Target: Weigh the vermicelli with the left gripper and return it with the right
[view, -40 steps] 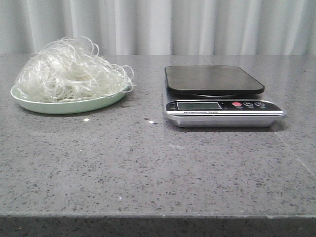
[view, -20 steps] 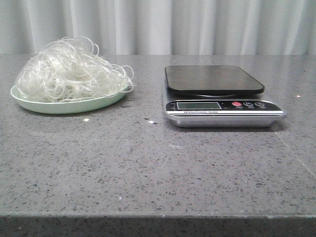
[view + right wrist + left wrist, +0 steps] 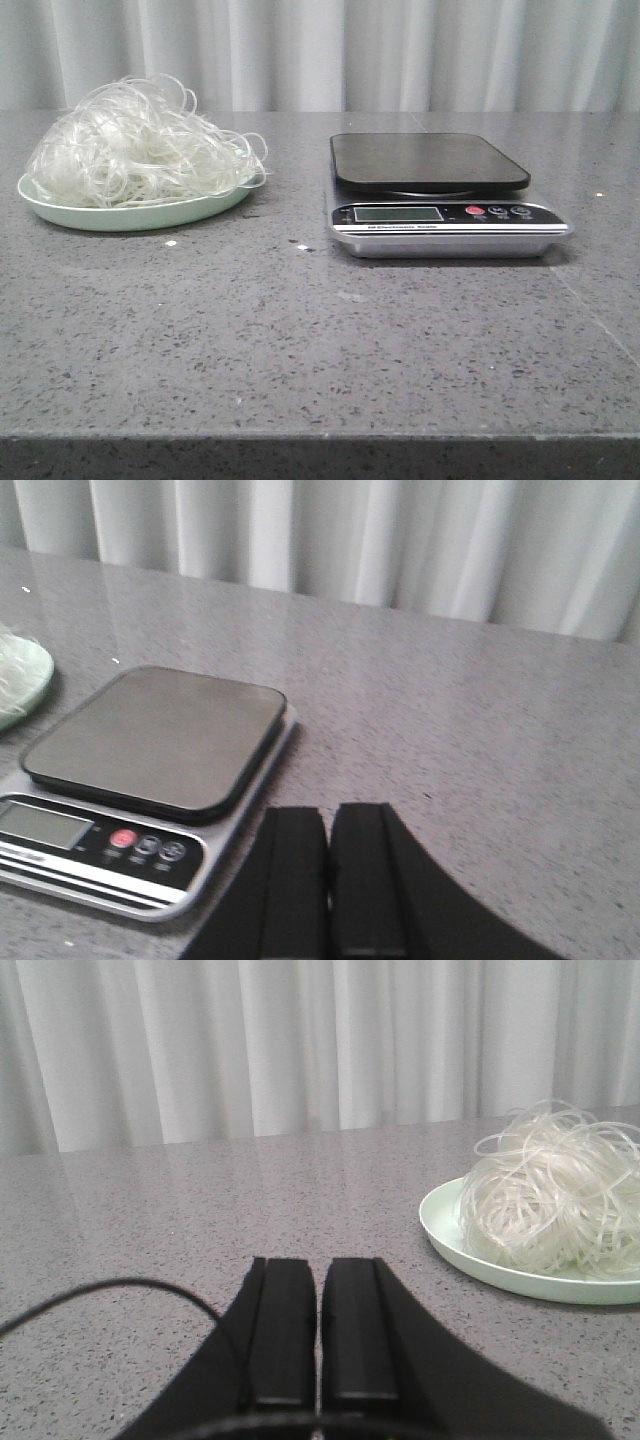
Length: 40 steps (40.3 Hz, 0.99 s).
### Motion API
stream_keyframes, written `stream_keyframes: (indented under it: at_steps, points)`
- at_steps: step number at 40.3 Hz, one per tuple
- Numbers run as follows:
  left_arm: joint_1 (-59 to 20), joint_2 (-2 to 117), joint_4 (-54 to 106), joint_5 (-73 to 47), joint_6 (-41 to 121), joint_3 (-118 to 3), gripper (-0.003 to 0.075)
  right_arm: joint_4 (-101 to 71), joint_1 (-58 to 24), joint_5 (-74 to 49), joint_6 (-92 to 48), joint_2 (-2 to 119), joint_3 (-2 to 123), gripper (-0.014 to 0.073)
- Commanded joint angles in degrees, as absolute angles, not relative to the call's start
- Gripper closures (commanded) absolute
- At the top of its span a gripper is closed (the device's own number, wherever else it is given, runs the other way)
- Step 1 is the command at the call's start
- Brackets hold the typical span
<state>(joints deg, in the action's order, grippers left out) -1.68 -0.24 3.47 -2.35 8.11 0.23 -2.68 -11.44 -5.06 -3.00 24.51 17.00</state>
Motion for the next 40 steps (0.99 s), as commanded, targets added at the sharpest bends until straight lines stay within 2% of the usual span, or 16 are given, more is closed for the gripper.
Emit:
stream_keyframes:
  at_steps: [1,13,22,26,40]
  points:
    - [-2.1,-1.5,4.0,2.4,7.4,0.5,0.0575,-2.2,-7.7,-1.9,-4.0,23.5,17.3,0.0442]
    - [-2.1,-1.5,4.0,2.4,7.4,0.5,0.0575,-2.2,3.0,-2.0,-4.0,12.4,8.8,0.0442]
    - [-2.1,-1.5,4.0,2.4,7.4,0.5,0.0575,-2.3,3.2,-1.5,-2.8,3.2,-0.8,0.0442]
    - [-2.1,-1.4,4.0,2.4,7.4,0.5,0.0575,-2.3,3.4,-4.4,-2.2,-2.1,-1.1,0.0442]
    - [-2.1,-1.3,4.0,2.5,7.4,0.5,0.0575,-4.2,3.6,-3.4,-2.2,-1.6,-1.1,0.0442]
